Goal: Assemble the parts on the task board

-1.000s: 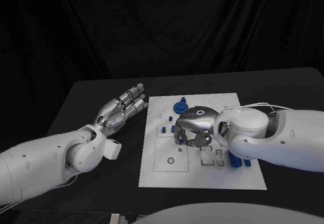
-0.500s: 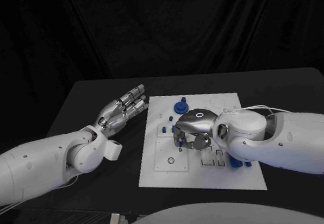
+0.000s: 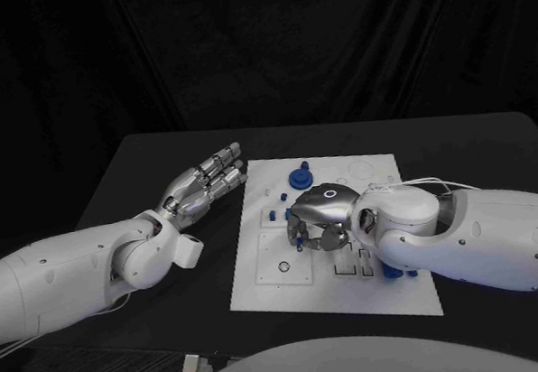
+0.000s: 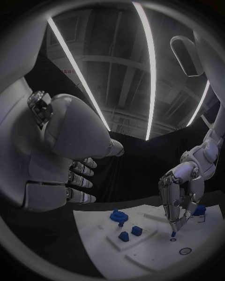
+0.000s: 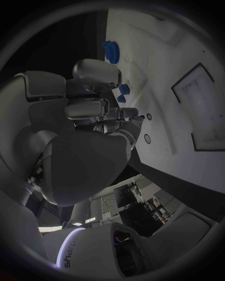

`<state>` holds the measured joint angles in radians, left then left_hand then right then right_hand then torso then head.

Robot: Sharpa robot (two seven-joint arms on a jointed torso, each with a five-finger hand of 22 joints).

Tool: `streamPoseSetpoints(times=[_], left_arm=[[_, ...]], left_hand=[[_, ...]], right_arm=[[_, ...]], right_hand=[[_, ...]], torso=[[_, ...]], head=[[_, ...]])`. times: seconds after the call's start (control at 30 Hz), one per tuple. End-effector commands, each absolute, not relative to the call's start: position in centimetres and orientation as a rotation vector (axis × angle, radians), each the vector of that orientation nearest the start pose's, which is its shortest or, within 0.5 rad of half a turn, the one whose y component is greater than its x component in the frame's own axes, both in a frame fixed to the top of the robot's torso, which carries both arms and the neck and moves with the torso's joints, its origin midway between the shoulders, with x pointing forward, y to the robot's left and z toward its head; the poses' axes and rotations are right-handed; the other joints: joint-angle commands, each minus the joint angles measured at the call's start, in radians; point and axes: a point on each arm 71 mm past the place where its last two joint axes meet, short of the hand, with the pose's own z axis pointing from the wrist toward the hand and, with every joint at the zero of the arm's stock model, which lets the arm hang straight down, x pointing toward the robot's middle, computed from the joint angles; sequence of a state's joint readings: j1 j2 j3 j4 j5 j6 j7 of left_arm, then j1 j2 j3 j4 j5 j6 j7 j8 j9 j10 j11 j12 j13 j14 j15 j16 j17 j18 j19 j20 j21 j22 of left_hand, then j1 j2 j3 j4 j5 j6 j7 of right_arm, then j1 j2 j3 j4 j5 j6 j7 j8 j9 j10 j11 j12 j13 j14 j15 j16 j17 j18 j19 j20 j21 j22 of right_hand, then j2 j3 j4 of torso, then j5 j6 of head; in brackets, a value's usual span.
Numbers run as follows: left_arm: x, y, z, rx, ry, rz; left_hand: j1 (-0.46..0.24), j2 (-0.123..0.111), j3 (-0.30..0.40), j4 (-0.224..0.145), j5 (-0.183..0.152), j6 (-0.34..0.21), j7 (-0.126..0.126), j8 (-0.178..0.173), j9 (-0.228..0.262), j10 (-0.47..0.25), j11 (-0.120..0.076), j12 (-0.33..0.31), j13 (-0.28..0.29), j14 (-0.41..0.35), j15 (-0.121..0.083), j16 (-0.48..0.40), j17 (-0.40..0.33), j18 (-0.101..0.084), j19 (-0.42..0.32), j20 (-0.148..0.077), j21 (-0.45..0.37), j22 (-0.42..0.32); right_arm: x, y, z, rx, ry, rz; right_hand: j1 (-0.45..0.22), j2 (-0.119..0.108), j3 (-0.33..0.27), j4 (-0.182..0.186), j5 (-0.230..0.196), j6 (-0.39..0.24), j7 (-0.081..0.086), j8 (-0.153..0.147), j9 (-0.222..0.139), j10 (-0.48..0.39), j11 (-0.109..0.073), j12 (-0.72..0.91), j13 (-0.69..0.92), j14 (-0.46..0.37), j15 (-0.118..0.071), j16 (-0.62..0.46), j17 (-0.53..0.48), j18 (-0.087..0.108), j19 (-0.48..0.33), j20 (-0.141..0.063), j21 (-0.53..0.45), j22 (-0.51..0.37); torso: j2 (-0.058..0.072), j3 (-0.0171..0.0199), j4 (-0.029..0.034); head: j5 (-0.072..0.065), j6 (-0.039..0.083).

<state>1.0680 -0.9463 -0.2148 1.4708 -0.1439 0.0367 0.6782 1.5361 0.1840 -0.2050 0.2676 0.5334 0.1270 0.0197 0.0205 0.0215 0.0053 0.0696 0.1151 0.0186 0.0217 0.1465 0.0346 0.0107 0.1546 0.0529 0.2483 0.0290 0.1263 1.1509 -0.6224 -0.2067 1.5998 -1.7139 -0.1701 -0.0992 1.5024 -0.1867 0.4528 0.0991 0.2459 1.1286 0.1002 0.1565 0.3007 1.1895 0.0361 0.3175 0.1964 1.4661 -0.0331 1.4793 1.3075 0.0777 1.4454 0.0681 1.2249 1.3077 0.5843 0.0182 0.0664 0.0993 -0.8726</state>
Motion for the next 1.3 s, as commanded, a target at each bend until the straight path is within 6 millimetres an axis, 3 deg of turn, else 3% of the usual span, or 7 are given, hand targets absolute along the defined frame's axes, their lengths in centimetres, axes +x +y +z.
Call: streamPoseSetpoints(times=[0.03, 1.3], left_arm=[[42.5, 25.92, -27.65, -0.961, 1.528, -1.789], [42.39, 26.04, -27.97, -0.969, 1.534, -1.784]], left_hand=[[0.011, 0.002, 0.002, -0.002, 0.006, 0.003, 0.006, 0.006, 0.001, 0.001, 0.008, 0.004, 0.001, -0.001, 0.009, 0.004, 0.001, 0.018, -0.003, 0.007, 0.005, 0.0], [0.013, 0.003, 0.003, -0.002, 0.006, 0.002, 0.008, 0.006, 0.001, 0.0, 0.006, 0.003, 0.001, -0.001, 0.009, 0.005, 0.001, 0.018, -0.003, 0.007, 0.005, 0.0]], right_arm=[[40.41, -6.76, -26.01, -0.715, 1.804, 0.785], [40.15, -6.57, -26.81, -0.727, 1.841, 0.775]], right_hand=[[-0.002, 0.009, 0.003, -0.003, -0.003, -0.004, 0.005, -0.004, 0.001, -0.005, 0.0, -0.004, -0.001, 0.063, -0.003, -0.004, 0.072, -0.005, -0.004, 0.001, -0.006, 0.167], [-0.001, 0.009, 0.003, -0.005, -0.001, -0.004, 0.006, -0.006, 0.0, -0.005, 0.001, -0.006, -0.001, 0.062, -0.003, -0.005, 0.069, -0.005, -0.005, 0.002, -0.008, 0.167]], torso=[[0.0, 0.0003, 0.0], [0.0, -0.0001, -0.0001]], head=[[-0.001, 0.0], [-0.005, 0.0]])
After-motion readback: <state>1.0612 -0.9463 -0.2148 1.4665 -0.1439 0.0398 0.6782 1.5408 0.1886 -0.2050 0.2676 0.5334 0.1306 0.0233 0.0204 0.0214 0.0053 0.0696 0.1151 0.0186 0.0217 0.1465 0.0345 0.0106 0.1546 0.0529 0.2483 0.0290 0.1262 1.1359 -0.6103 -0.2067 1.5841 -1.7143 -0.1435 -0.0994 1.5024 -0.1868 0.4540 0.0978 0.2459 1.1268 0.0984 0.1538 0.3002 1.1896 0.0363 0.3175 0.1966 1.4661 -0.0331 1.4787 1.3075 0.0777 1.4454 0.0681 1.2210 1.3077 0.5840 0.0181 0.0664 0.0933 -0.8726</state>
